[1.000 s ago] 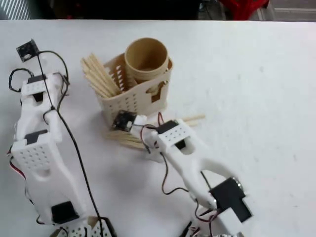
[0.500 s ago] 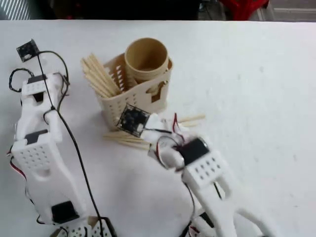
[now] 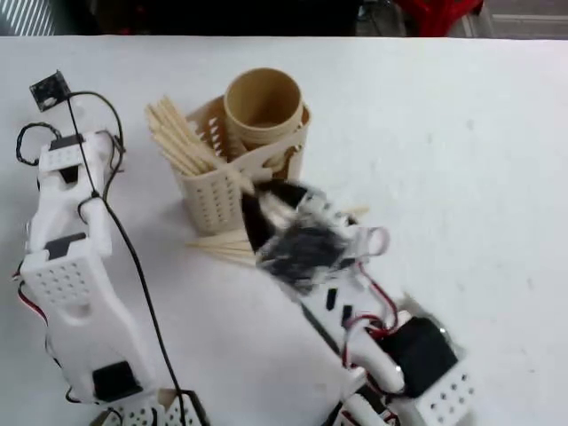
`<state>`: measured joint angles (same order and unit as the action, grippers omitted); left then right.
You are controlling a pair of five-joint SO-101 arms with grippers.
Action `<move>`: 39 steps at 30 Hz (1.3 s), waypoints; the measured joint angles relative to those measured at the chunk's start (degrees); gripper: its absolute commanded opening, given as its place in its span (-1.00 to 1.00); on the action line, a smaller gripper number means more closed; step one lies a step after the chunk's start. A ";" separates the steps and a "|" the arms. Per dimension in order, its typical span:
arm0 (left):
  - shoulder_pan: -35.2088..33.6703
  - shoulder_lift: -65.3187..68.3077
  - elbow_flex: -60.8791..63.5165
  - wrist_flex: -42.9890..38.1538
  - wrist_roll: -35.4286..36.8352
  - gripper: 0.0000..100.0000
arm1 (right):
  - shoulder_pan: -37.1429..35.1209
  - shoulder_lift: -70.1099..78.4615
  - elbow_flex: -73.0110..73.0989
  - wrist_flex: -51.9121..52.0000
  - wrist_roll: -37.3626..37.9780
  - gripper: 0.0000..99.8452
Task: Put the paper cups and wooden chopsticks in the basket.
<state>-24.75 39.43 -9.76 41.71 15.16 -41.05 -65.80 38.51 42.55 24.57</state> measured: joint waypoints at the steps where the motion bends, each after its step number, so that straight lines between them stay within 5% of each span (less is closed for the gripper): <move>1: 0.00 0.00 0.00 0.00 0.00 -0.68 | 0.00 0.44 -1.14 -5.10 -1.76 -0.97; 6: 0.00 0.00 0.00 0.00 0.00 -0.68 | 0.00 10.37 -10.90 -24.35 -4.48 -0.96; 18: 0.00 0.00 0.00 0.00 0.00 -0.68 | -0.09 49.58 -35.16 -25.76 -7.03 -0.96; 24: 0.00 0.00 0.00 0.00 0.00 -0.68 | 0.26 51.60 -33.14 -26.37 -16.97 -0.96; 34: 0.00 0.00 0.00 0.00 0.00 -0.68 | 1.32 51.69 -28.13 -28.22 -18.20 -0.95; 39: 0.00 0.00 0.00 0.00 0.00 -0.68 | 1.32 51.69 -28.13 -27.96 -18.20 -0.71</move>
<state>-24.75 39.43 -9.76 41.71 15.16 -39.74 -14.11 10.37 14.59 6.37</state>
